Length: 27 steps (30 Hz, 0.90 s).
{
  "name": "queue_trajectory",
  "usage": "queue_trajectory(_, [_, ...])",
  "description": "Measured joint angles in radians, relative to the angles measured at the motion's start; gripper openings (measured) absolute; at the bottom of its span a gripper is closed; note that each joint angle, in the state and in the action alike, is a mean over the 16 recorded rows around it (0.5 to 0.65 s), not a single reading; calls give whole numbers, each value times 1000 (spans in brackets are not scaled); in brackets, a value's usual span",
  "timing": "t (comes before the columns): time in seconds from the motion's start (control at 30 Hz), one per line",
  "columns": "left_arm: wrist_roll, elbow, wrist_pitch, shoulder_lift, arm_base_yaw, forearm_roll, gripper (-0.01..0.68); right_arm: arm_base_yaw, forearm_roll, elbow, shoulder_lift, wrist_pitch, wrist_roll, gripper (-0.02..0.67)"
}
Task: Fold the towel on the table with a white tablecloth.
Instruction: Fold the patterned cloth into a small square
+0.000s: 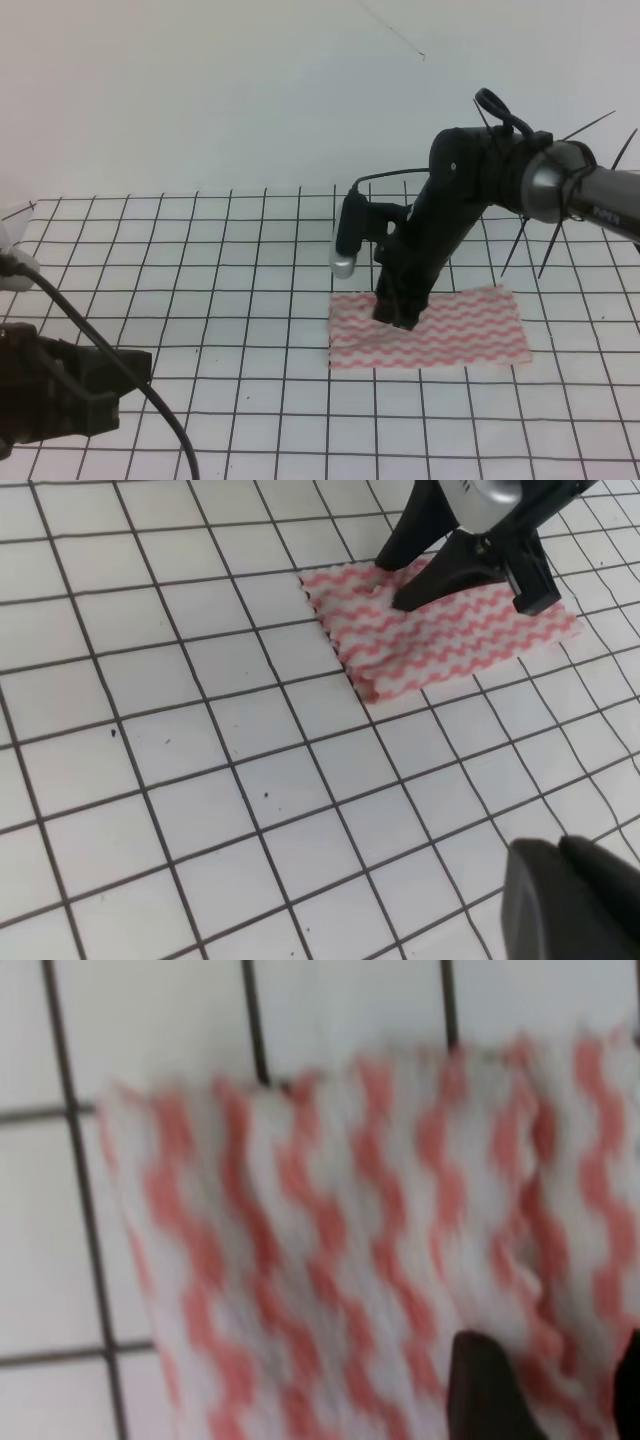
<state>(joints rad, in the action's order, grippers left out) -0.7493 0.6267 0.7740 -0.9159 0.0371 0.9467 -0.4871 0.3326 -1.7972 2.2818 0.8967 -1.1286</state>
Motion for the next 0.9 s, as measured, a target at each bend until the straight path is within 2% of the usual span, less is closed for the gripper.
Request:
queue_trajectory(0.1, [0, 0, 0, 0, 0, 0, -2, 0, 1, 0, 0, -1, -8, 242])
queue_trajectory(0.4, [-1, 0, 0, 0, 0, 0, -3, 0, 55, 0, 0, 8, -70, 99])
queue_trajectory(0.53, [-3, 0, 0, 0, 0, -1, -3, 0, 42, -7, -2, 16, -63, 58])
queue_trajectory(0.67, [-5, 0, 0, 0, 0, -1, -3, 0, 21, -18, -4, 23, -40, 67])
queue_trajectory(0.9, [-6, 0, 0, 0, 0, -2, -3, 0, -13, -37, -7, 36, 5, 141])
